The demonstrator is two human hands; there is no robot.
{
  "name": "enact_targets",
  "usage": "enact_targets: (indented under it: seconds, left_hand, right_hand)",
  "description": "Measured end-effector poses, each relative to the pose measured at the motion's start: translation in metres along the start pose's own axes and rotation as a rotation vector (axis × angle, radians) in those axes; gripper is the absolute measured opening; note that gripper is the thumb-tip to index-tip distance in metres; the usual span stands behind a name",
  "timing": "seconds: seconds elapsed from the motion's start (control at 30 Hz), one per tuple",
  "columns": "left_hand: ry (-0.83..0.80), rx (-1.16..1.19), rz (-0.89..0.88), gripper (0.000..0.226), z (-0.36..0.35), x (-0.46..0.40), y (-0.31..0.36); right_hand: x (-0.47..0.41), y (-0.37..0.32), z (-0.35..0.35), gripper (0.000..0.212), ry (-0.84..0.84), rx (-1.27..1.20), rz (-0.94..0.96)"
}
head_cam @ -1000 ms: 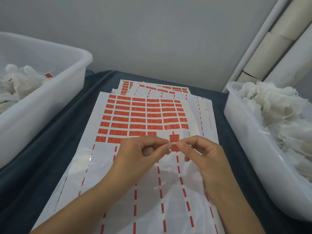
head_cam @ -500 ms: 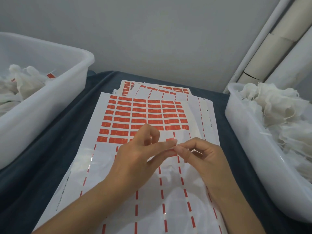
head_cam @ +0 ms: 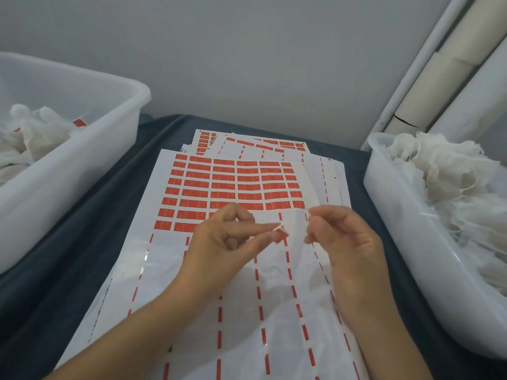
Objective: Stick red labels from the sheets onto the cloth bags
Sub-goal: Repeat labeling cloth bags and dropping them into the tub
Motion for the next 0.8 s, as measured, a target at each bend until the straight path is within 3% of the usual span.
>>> enact_targets:
  seconds: [0.07,0.17,0.57,0.8]
  left_hand:
    - [-0.012,0.202,0.26,0.027,0.002,-0.002,0.002]
    - [-0.013,0.321,0.387,0.025,0.004,-0.003,0.004]
    - [-0.07,0.377,0.361,0.026,0.001,0.001,0.003]
    - [-0.057,0.349,0.37,0.024,0.0,0.001,-0.001]
  right_hand:
    - [-0.001,-0.002,-0.001,0.038,-0.052,-0.038,-0.048]
    - [0.002,-0.002,-0.009,0.03,-0.124,0.002,-0.036]
    - [0.006,0.003,-0.011,0.018,-0.105,-0.037,-0.019]
    - [0.007,0.006,-0.011,0.014,-0.109,-0.047,0.101]
Point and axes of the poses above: each hand's wrist, its own x-axis away from the middle knuckle, its own z-axis out of the back of the hand, y = z × x, the point moved 1 cm from there along -x, towards the middle knuckle, and after that the axes turned 13 degrees about y, right-handed, at the moved point
